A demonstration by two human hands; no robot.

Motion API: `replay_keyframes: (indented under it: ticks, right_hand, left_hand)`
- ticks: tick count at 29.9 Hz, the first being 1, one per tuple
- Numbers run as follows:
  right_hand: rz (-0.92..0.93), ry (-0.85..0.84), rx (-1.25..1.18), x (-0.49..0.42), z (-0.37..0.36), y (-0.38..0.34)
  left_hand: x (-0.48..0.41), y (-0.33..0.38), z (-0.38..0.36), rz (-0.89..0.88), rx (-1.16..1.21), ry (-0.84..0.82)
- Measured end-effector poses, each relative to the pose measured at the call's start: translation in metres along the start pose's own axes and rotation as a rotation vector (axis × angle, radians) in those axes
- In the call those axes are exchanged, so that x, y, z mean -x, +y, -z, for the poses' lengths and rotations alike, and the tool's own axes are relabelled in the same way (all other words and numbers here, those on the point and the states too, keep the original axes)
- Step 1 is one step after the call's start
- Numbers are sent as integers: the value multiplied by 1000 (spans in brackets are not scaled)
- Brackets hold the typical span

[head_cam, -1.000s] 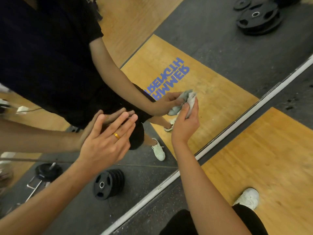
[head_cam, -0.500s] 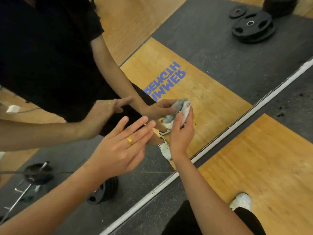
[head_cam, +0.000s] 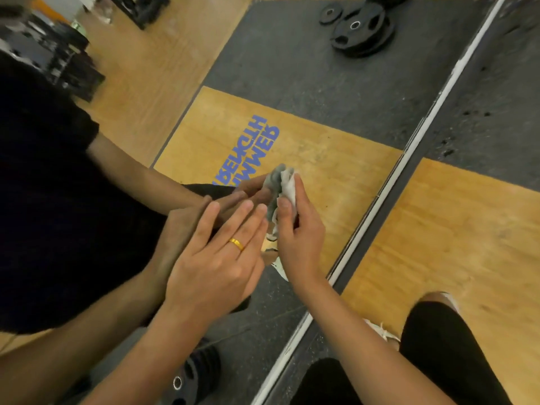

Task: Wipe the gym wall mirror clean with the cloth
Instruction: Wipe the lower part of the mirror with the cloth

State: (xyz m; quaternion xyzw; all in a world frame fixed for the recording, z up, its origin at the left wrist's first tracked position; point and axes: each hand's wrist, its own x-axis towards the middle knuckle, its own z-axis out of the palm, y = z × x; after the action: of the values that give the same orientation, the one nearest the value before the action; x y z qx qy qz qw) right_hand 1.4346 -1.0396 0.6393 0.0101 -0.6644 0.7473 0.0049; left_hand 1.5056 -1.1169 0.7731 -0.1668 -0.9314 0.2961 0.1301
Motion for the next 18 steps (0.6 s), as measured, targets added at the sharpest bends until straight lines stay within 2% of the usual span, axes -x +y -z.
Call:
replay_keyframes:
  ticks: [5, 7, 11, 13, 15, 18]
  right_hand:
    - [181, 76, 72, 2, -7, 19]
    - [108, 129, 76, -10, -6, 28]
    - [-211, 242, 51, -35, -6, 39]
    - [-244, 249, 63, -39, -7, 32]
    - [-137, 213, 26, -36, -11, 11]
    - [133, 199, 0, -44, -12, -27]
  left_hand:
    - [1, 1, 0, 5, 14, -20]
    - [0, 2, 1, 0, 4, -22]
    - [-2, 1, 3, -10, -18, -32]
    - [-2, 0, 3, -20, -22, -35]
    - [-2, 0, 4, -20, -16, -33]
    - [-2, 0, 5, -17, -1, -44]
